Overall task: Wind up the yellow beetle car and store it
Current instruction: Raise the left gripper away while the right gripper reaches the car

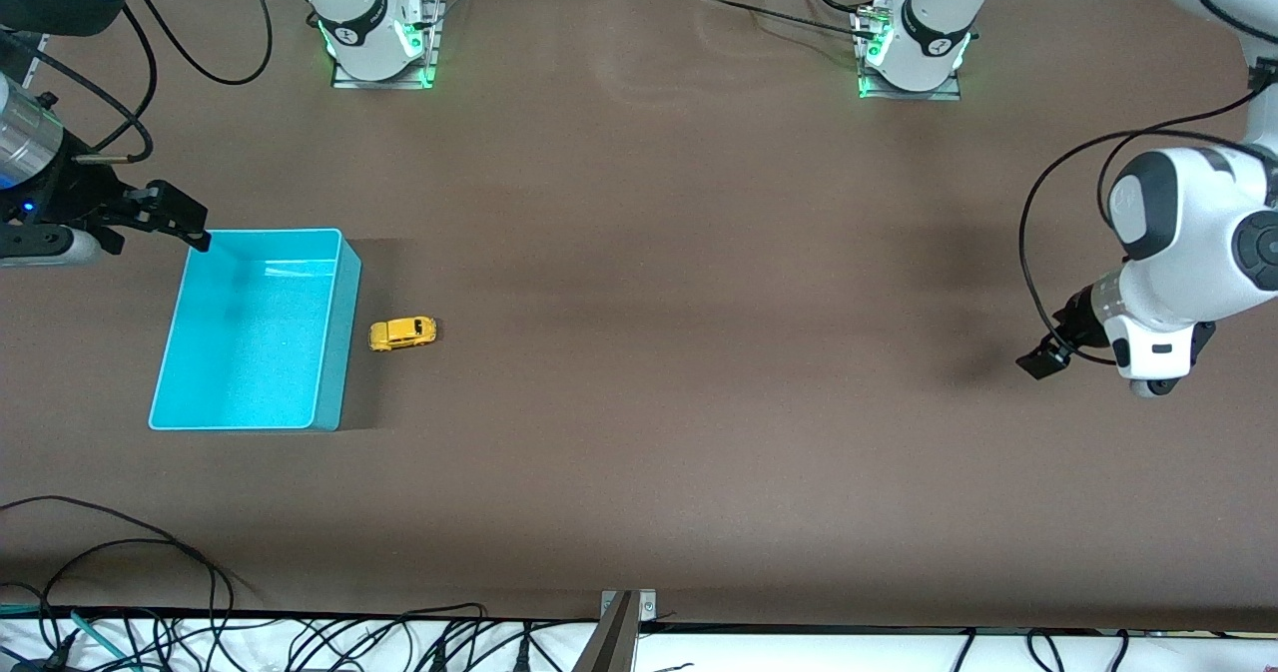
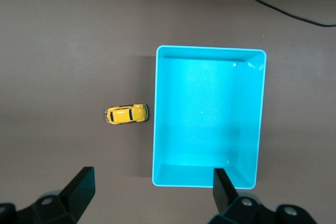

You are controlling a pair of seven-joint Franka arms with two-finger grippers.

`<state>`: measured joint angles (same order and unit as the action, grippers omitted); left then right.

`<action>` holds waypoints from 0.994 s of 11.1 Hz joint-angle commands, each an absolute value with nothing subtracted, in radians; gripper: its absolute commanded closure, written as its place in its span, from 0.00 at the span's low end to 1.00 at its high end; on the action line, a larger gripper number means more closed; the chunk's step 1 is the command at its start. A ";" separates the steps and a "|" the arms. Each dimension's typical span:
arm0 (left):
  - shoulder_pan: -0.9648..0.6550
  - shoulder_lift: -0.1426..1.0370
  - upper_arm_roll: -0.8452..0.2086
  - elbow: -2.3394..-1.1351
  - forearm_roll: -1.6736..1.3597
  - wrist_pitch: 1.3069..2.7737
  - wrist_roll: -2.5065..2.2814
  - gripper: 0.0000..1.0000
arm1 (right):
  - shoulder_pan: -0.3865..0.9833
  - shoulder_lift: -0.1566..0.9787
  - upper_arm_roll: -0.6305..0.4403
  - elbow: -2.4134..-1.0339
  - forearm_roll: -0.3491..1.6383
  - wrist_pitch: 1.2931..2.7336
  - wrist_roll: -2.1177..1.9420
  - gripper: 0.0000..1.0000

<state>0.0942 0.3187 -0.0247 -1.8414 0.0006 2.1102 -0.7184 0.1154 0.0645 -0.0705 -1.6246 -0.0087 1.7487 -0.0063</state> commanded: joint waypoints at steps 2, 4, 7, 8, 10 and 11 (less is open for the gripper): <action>0.092 0.278 -0.052 -1.660 0.020 1.803 -0.499 0.00 | 0.146 0.109 -0.071 -1.598 -0.020 1.736 0.005 0.00; 0.092 0.275 -0.070 -1.615 0.020 1.792 -0.441 0.00 | 0.172 0.127 -0.071 -1.597 -0.029 1.736 0.001 0.00; 0.092 0.273 -0.069 -1.496 0.020 1.689 -0.320 0.00 | 0.254 0.158 -0.058 -1.556 -0.124 1.730 -0.002 0.00; 0.092 0.273 -0.072 -1.485 0.018 1.684 -0.292 0.00 | 0.250 0.161 -0.060 -1.555 -0.120 1.730 0.005 0.00; 0.091 0.272 -0.078 -1.482 0.020 1.684 -0.270 0.00 | 0.235 0.195 -0.067 -1.554 -0.079 1.740 -0.011 0.00; 0.092 0.262 -0.089 -1.461 0.021 1.683 -0.256 0.00 | 0.218 0.227 -0.069 -1.536 -0.036 1.740 -0.030 0.00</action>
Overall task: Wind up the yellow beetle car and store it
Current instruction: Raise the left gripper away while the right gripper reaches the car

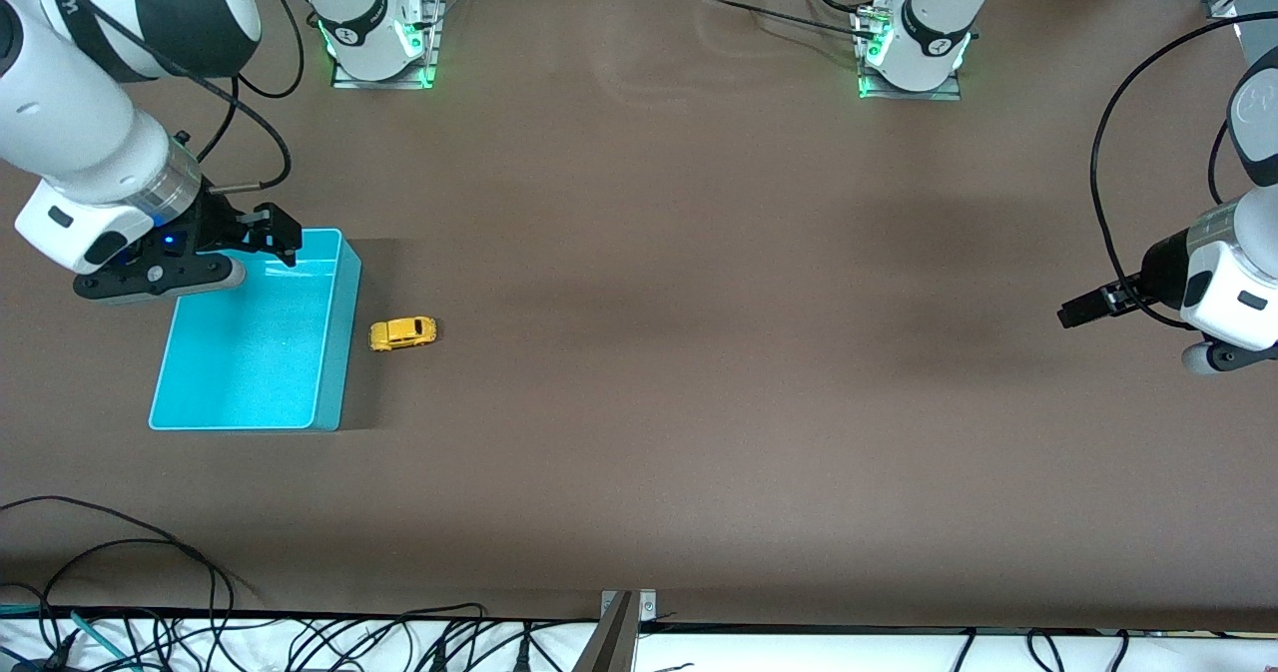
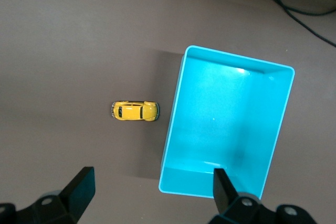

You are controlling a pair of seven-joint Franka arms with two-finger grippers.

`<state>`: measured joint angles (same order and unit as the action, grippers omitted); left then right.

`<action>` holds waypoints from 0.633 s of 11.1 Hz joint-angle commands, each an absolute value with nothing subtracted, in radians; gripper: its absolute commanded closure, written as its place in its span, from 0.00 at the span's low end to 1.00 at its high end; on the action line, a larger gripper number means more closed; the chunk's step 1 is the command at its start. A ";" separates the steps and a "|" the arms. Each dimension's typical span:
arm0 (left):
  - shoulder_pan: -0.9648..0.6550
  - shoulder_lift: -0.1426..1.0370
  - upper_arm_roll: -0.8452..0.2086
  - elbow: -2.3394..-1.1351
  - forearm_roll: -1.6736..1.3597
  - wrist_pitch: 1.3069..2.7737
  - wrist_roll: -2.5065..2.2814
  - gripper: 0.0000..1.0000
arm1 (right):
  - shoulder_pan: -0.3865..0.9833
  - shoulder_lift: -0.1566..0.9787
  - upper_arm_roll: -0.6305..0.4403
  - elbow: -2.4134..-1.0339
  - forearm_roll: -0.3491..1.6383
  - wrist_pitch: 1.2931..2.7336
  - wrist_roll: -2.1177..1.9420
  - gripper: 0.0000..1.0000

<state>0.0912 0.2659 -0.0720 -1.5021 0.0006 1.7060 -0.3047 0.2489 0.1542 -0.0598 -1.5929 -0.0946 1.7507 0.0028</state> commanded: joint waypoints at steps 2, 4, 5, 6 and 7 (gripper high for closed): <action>0.092 0.256 -0.107 -1.454 0.023 1.677 -0.250 0.00 | 0.213 0.294 -0.066 -1.505 0.004 1.756 -0.049 0.00; 0.094 0.241 -0.101 -1.450 0.020 1.664 -0.250 0.00 | 0.219 0.346 -0.061 -1.494 0.025 1.804 -0.055 0.00; 0.095 0.241 -0.100 -1.448 0.017 1.664 -0.250 0.00 | 0.228 0.382 -0.060 -1.490 0.026 1.843 -0.054 0.00; 0.094 0.242 -0.101 -1.447 0.015 1.664 -0.250 0.00 | 0.260 0.396 -0.061 -1.497 0.032 1.902 -0.054 0.00; 0.095 0.244 -0.100 -1.427 0.020 1.664 -0.250 0.00 | 0.262 0.423 -0.061 -1.502 0.038 1.922 -0.054 0.00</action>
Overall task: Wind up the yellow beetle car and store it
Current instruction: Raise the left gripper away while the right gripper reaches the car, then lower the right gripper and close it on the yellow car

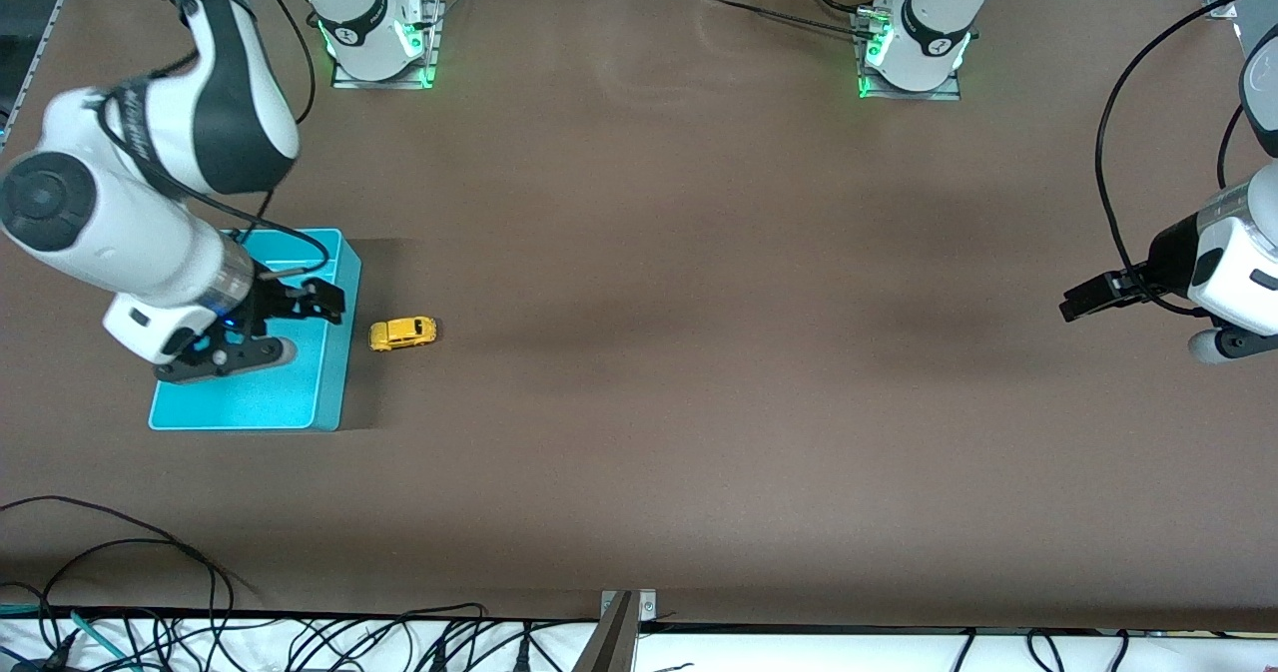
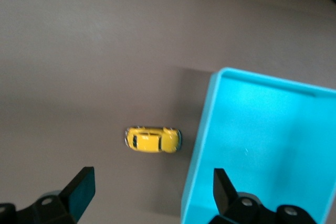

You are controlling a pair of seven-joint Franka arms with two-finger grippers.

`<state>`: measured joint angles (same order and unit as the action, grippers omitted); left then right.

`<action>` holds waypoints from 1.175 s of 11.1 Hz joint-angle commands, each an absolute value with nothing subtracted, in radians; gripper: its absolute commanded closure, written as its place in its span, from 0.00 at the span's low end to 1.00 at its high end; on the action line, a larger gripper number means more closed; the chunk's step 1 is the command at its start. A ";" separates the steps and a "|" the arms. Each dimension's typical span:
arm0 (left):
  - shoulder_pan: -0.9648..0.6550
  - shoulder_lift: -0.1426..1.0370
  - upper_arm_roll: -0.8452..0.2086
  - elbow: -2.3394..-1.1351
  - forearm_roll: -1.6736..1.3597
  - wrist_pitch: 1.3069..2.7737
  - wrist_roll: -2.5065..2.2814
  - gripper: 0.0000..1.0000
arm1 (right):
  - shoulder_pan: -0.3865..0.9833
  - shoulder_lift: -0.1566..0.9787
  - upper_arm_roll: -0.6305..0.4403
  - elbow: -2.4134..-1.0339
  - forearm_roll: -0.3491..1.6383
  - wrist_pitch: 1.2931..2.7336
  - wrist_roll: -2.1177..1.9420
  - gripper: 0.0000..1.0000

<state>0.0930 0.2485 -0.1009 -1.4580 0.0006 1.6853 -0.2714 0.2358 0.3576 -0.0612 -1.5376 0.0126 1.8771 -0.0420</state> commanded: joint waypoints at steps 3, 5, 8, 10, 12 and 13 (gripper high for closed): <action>0.094 0.244 -0.098 -1.419 0.014 1.664 -0.250 0.00 | 0.304 0.451 -0.023 -1.613 0.066 2.073 -0.044 0.00; 0.091 0.244 -0.100 -1.417 0.012 1.664 -0.250 0.00 | 0.301 0.446 0.047 -1.704 0.064 2.141 -0.101 0.00; 0.091 0.242 -0.104 -1.417 0.014 1.664 -0.253 0.00 | 0.290 0.440 0.081 -1.756 0.067 2.183 -0.352 0.00; 0.092 0.242 -0.104 -1.417 0.015 1.664 -0.253 0.00 | 0.250 0.443 0.084 -1.775 0.064 2.183 -0.537 0.00; 0.091 0.242 -0.110 -1.416 0.012 1.664 -0.256 0.00 | 0.207 0.454 0.098 -1.776 0.066 2.184 -0.772 0.00; 0.091 0.242 -0.112 -1.401 0.014 1.664 -0.256 0.00 | 0.189 0.462 0.100 -1.776 0.066 2.184 -0.878 0.00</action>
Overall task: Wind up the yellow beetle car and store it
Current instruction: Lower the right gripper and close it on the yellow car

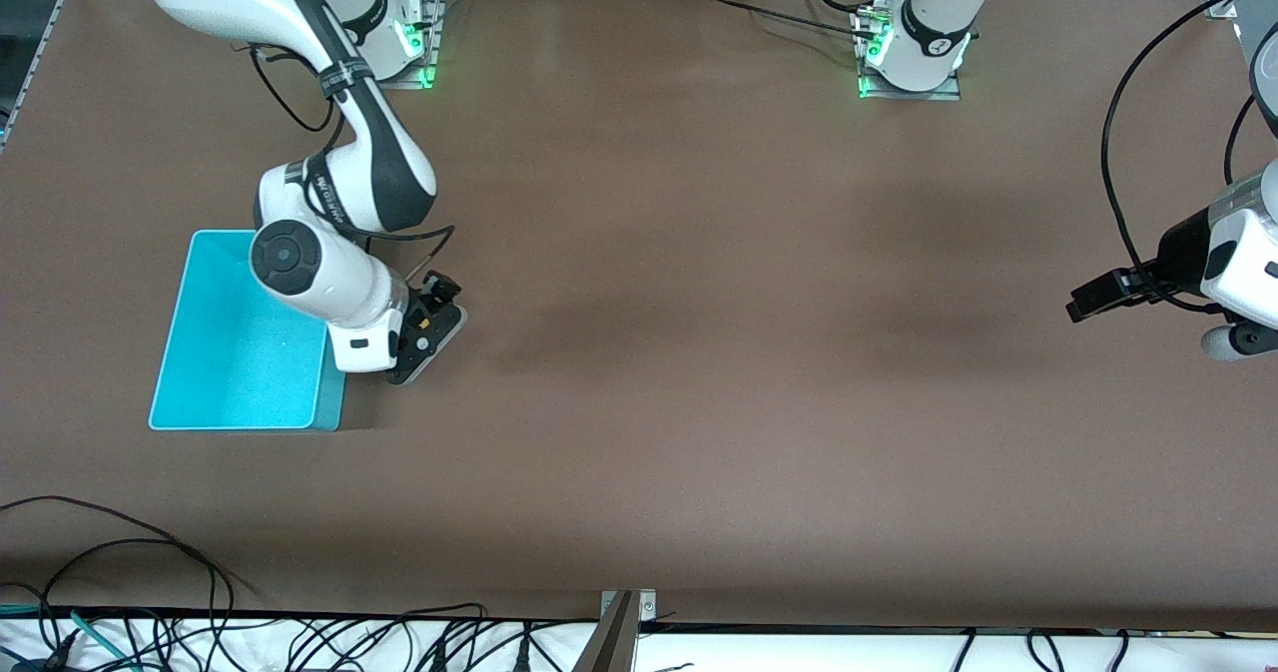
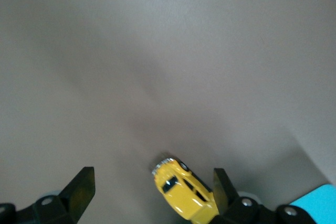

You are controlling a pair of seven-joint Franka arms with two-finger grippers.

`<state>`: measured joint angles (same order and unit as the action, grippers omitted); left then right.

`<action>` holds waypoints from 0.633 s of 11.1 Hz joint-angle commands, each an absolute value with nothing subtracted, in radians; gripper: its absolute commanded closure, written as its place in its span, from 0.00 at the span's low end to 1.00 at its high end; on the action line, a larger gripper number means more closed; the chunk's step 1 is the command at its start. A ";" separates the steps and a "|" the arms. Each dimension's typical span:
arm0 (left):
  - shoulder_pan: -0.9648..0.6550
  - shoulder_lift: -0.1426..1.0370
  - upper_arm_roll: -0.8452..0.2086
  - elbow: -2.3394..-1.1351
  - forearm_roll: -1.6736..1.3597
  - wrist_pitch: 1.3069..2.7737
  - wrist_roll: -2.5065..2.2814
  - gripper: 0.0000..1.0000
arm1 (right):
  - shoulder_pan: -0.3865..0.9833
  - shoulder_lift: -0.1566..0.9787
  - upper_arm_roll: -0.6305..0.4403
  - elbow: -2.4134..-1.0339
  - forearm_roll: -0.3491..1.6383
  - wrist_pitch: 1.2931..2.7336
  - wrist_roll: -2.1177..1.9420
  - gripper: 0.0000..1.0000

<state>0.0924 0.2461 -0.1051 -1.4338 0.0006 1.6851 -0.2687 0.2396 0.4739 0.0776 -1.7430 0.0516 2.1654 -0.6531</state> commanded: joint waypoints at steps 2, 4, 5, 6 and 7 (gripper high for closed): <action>0.091 0.242 -0.115 -1.390 0.014 1.664 -0.256 0.00 | 0.163 0.486 0.100 -1.776 0.066 2.184 -1.038 0.00; 0.091 0.242 -0.114 -1.388 0.005 1.664 -0.250 0.00 | 0.155 0.502 0.100 -1.778 0.066 2.198 -1.104 0.00; 0.089 0.242 -0.114 -1.388 0.002 1.664 -0.250 0.00 | 0.153 0.511 0.100 -1.778 0.066 2.207 -1.127 0.00; 0.065 0.241 -0.107 -1.388 0.005 1.664 -0.253 0.00 | 0.152 0.521 0.100 -1.781 0.066 2.224 -1.167 0.00; 0.040 0.238 -0.103 -1.388 0.009 1.664 -0.255 0.00 | 0.149 0.525 0.100 -1.798 0.066 2.249 -1.213 0.00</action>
